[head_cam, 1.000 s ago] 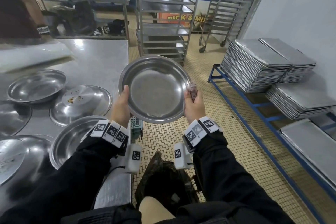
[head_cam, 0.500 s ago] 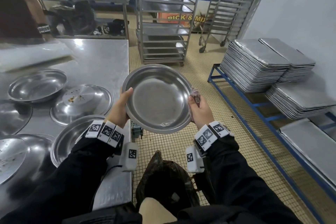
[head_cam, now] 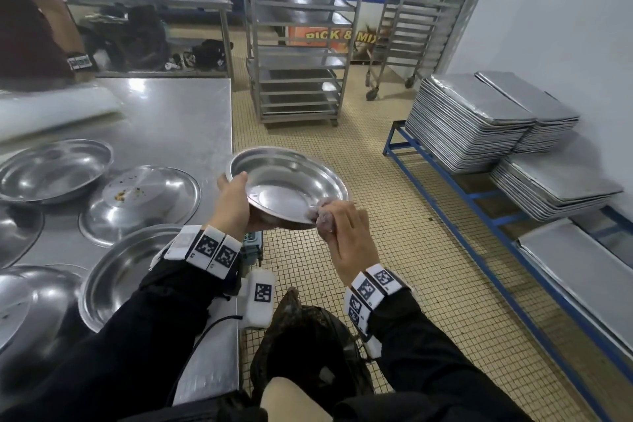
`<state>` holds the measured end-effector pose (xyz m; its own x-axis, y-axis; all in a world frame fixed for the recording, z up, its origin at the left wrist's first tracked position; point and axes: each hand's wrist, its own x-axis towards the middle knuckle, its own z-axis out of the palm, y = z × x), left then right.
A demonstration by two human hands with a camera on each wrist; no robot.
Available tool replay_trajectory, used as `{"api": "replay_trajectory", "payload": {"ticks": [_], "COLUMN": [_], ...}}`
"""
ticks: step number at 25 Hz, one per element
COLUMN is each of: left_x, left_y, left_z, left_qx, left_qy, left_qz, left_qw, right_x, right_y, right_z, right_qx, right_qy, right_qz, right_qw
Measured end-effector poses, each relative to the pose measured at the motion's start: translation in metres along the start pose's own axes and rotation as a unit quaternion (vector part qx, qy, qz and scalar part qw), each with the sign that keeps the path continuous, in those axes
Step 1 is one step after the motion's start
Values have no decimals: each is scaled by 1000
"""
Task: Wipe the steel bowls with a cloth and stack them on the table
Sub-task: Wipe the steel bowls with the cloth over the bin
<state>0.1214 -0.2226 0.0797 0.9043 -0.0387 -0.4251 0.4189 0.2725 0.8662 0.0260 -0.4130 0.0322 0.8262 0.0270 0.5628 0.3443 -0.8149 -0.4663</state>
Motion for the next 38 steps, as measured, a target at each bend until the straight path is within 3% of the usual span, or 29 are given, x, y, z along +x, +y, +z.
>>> {"api": "replay_trajectory", "payload": {"ticks": [2, 3, 7, 11, 14, 16, 18, 21, 23, 26, 31, 34, 36, 38], "left_x": [-4, -6, -22, -27, -25, -20, -16, -16, -19, -21, -23, -19, -15, -14], "left_y": [-1, -1, -4, -1, -5, -11, -17, -19, -17, -15, -14, -8, -7, -7], "left_z": [7, 10, 12, 9, 17, 19, 16, 16, 19, 23, 26, 21, 17, 14], "left_qx": [55, 123, 328, 423, 393, 371, 321, 220, 172, 168, 139, 123, 116, 125], "left_qy": [-5, -6, -68, -126, -112, -99, -89, -54, -44, -34, -12, 2, 15, 33], "left_qz": [-9, 18, 241, 261, 263, 244, 212, 186, 169, 179, 188, 184, 180, 184], "left_qw": [998, 992, 911, 858, 874, 890, 919, 956, 969, 969, 972, 975, 977, 974], "right_x": [8, 13, 34, 43, 44, 37, 27, 4, -11, -8, 57, 45, 18, -5], "right_y": [3, 5, 16, 35, 54, 59, 51, 24, 1, -18, -5, 18, 17, 5], "right_z": [-5, -9, -31, -48, -42, -33, -27, -11, 7, 27, 9, -2, 4, 23], "right_qx": [8, 5, 53, 69, -19, -68, -26, 54, 43, 29, 22, 97, 89, 14], "right_qy": [34, 47, 53, 46, 1, 6, 22, -39, -63, -30, 69, 51, 6, -58], "right_qz": [37, 58, 126, 181, 199, 181, 173, 183, 123, 47, 127, 201, 162, 89], "right_qw": [999, 997, 989, 980, 980, 981, 984, 981, 990, 998, 989, 973, 983, 994]}}
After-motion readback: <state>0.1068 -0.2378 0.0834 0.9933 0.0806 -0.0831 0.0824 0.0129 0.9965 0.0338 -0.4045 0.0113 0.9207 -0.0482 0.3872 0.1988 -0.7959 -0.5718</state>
